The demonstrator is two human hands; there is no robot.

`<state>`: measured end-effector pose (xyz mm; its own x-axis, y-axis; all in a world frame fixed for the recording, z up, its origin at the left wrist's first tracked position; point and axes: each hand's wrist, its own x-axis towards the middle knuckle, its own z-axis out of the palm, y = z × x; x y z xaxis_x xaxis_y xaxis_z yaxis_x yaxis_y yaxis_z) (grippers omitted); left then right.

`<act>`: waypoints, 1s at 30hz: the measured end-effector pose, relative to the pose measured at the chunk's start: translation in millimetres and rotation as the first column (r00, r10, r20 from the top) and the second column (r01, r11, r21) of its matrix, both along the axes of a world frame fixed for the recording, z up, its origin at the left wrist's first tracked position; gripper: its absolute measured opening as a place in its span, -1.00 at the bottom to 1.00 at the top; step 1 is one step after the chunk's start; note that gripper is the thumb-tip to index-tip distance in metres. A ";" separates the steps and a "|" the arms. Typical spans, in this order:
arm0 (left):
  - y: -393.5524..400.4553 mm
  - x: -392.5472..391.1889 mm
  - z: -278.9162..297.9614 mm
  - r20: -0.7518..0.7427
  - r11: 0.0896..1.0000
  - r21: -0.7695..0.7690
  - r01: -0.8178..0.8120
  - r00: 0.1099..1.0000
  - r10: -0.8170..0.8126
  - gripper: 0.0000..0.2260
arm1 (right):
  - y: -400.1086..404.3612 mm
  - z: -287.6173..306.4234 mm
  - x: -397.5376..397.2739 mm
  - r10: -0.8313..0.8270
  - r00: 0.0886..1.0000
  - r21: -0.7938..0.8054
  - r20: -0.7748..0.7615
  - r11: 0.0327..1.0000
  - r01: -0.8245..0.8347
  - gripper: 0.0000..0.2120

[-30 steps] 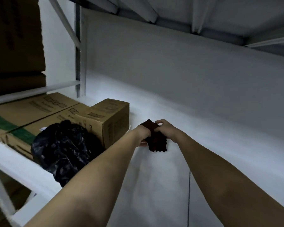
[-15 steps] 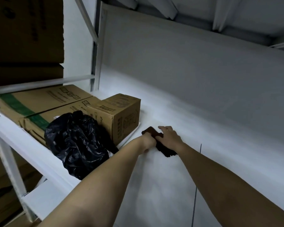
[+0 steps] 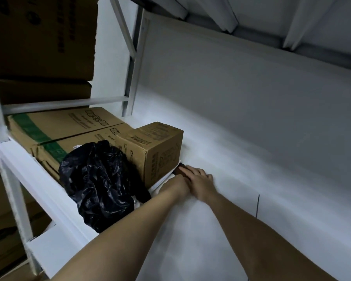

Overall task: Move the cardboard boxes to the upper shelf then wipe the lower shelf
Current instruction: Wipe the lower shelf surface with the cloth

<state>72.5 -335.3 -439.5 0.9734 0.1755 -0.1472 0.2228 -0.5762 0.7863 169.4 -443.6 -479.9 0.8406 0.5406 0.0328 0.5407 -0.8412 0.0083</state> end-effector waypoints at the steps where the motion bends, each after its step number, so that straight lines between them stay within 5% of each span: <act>1: 1.8 1.4 -1.7 -0.015 0.999 0.044 0.010 1.000 -0.010 -0.67 | -4.1 -3.2 8.1 -0.075 0.997 0.014 0.005 0.997 0.075 -0.53; 4: 1.3 6.6 -4.6 -0.085 0.978 0.156 0.137 0.988 -0.125 -0.76 | -13.3 -0.3 16.8 -0.457 0.886 0.071 -0.080 0.884 0.463 -0.54; 7: -3.9 11.4 0.5 -0.161 0.963 0.204 0.174 0.977 -0.142 -0.70 | -2.3 3.1 23.0 -0.579 0.800 0.083 -0.157 0.799 0.595 -0.53; 12: -19.0 22.7 -7.0 -0.256 0.890 0.401 0.216 0.960 -0.117 -0.45 | 33.4 13.1 23.9 -0.173 0.974 0.058 -0.143 0.981 0.183 -0.48; 16: -24.1 34.3 -11.7 -0.305 0.810 0.527 0.257 0.947 -0.102 -0.50 | 24.8 12.4 35.0 0.072 0.993 0.032 -0.091 0.997 -0.070 -0.57; 19: -21.6 41.4 -9.1 -0.343 0.721 0.609 0.331 0.929 -0.136 -0.51 | 12.6 11.2 50.4 -0.013 0.999 0.021 -0.049 1.000 0.014 -0.56; 25: -13.4 46.5 -7.1 -0.365 0.603 0.685 0.409 0.909 -0.201 -0.55 | 8.9 18.1 73.6 -0.470 0.880 -0.021 -0.060 0.882 0.470 -0.54; 30: -10.5 46.4 -8.1 -0.336 0.557 0.717 0.419 0.908 -0.251 -0.40 | 50.8 22.5 78.5 -0.249 0.952 0.063 -0.177 0.963 0.264 -0.58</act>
